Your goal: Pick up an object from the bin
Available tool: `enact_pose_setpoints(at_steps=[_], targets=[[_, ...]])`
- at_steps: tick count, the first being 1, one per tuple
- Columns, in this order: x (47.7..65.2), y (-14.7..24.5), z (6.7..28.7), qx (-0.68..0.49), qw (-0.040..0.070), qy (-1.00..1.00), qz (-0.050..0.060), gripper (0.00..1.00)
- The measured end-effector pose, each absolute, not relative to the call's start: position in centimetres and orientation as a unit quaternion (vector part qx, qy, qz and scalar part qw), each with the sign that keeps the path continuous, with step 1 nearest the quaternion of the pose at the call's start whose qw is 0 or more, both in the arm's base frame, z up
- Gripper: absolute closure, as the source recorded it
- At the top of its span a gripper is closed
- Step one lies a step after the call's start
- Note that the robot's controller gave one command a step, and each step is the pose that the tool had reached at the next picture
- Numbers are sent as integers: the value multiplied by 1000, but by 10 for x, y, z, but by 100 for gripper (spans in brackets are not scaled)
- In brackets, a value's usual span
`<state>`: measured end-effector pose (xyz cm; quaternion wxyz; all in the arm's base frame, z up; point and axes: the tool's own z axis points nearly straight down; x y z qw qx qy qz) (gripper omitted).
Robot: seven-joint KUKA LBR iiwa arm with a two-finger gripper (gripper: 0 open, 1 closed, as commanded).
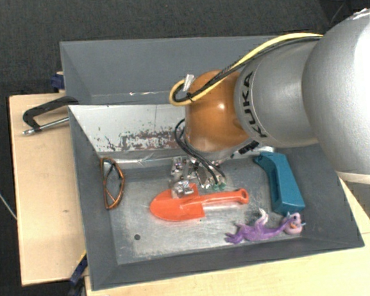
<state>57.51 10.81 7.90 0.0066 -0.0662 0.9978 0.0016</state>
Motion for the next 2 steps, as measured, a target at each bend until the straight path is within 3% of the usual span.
enact_pose_setpoints(at_steps=[1, 2], targets=[[576, 92, 131, -67, 1, 998, 1, 100], [546, 92, 182, -142, 0, 990, 0, 100]])
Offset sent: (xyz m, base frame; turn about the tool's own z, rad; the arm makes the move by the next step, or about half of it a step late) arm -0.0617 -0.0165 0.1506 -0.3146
